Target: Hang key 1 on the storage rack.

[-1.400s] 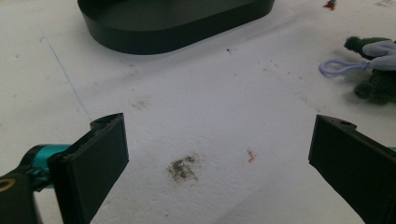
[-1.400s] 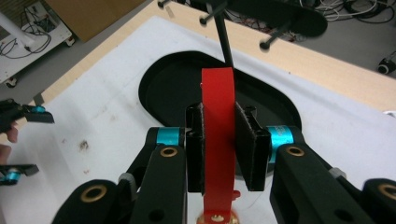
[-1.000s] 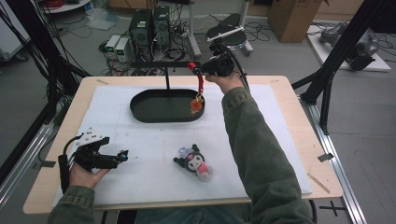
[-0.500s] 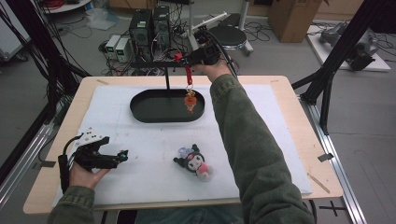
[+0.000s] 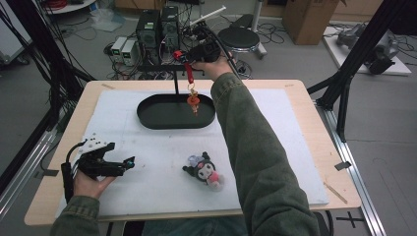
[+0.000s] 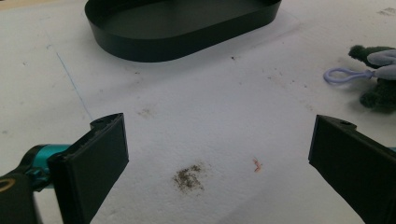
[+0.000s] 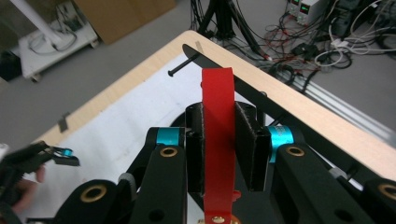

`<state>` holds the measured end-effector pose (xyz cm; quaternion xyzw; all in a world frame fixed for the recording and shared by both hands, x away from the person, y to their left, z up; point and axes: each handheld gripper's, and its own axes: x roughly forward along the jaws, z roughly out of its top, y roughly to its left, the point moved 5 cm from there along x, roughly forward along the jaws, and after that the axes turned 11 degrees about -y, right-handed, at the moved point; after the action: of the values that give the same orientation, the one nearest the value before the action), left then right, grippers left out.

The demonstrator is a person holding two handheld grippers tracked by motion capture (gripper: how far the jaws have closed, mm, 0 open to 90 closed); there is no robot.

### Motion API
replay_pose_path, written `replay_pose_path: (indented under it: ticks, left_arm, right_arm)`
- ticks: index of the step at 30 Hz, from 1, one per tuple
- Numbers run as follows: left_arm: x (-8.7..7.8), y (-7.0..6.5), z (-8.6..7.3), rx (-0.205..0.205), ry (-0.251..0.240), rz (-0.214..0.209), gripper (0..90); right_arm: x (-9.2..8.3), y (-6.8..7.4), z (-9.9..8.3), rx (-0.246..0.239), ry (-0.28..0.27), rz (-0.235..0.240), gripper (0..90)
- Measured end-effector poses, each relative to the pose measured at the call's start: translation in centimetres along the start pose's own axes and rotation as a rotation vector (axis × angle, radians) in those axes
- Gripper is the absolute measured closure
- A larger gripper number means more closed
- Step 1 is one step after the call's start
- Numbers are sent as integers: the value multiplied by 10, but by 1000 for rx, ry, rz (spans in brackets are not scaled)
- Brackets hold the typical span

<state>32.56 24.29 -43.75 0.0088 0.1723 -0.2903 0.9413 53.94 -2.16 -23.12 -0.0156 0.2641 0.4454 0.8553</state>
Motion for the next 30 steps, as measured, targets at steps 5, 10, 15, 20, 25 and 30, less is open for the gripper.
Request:
replay_pose_path:
  ticks: [5,10,15,20,25,30]
  left_arm:
    - [6,-3,0,13,9,-11,51]
    - [7,-3,0,14,10,-17,51]
    - [8,-3,0,16,6,-18,51]
    - [9,-3,0,21,17,-24,51]
    - [9,2,1,-1,1,-8,51]
    - [10,2,0,1,7,-6,51]
  right_arm:
    - [9,1,5,-26,13,-8,754]
    - [23,1,10,-56,35,-35,754]
    - [35,-1,11,-78,53,-60,754]
    - [39,-6,15,-60,6,-85,753]
    - [40,-15,17,-75,-34,-106,752]
    - [41,-23,19,-51,-72,-129,751]
